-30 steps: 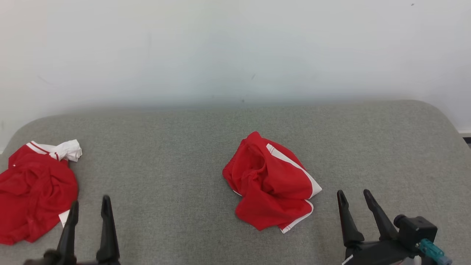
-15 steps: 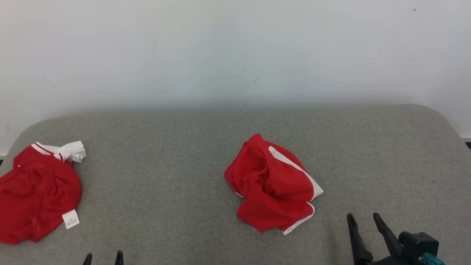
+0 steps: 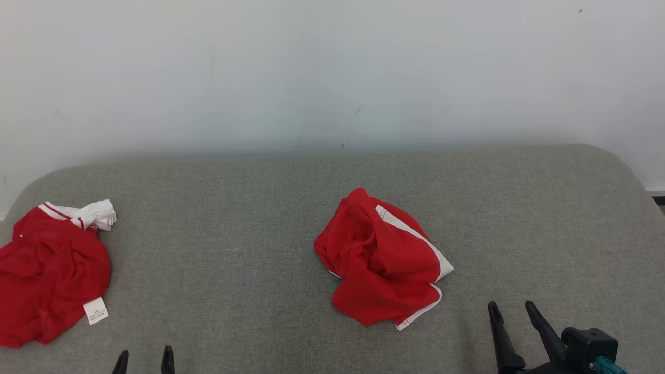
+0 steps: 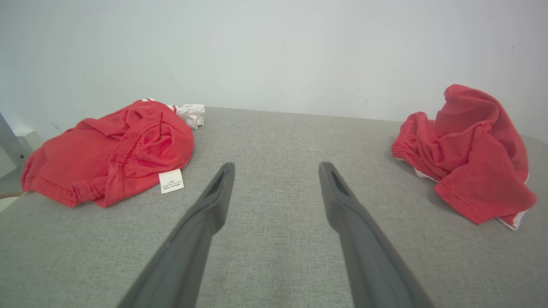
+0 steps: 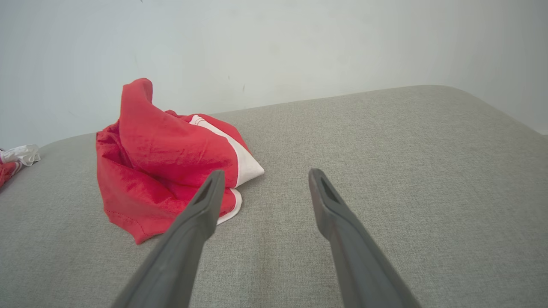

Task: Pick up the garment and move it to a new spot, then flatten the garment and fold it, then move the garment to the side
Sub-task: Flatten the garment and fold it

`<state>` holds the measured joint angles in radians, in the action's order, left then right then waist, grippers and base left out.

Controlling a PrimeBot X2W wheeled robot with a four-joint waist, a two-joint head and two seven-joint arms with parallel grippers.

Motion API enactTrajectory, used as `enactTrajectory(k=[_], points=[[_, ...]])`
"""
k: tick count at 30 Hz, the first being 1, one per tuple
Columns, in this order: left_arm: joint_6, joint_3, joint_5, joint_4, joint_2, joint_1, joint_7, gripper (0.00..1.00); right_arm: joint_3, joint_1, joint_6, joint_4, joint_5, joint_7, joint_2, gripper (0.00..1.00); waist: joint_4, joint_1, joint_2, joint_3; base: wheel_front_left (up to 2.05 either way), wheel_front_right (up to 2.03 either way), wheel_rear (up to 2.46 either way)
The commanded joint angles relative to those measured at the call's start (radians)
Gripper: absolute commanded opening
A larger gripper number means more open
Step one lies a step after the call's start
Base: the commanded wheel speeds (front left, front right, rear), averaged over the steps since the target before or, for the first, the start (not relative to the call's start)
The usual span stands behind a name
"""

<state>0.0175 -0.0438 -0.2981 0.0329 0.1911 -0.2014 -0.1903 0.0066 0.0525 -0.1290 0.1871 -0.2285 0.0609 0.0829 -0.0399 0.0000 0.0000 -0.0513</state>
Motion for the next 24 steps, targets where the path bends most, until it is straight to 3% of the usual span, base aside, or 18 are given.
enactTrajectory(k=[1,16,24], points=[[-0.003,-0.002,-0.002,-0.004,0.0,-0.003,0.003,1.0,0.002,0.009,-0.003,-0.002,-0.001,-0.003,-0.002,1.0,-0.001,0.0,0.0,0.001,0.0,0.0,0.0],[0.006,-0.04,-0.006,-0.001,-0.001,0.042,0.031,1.0,0.031,-0.01,-0.003,0.008,-0.017,-0.006,-0.003,1.0,-0.017,0.0,0.0,0.013,0.0,0.0,0.0],[0.033,-0.043,-0.036,0.133,0.033,0.261,0.133,1.0,0.065,-0.035,-0.003,-0.005,-0.027,-0.025,0.006,1.0,-0.103,0.0,0.0,0.038,0.0,0.0,0.0]])
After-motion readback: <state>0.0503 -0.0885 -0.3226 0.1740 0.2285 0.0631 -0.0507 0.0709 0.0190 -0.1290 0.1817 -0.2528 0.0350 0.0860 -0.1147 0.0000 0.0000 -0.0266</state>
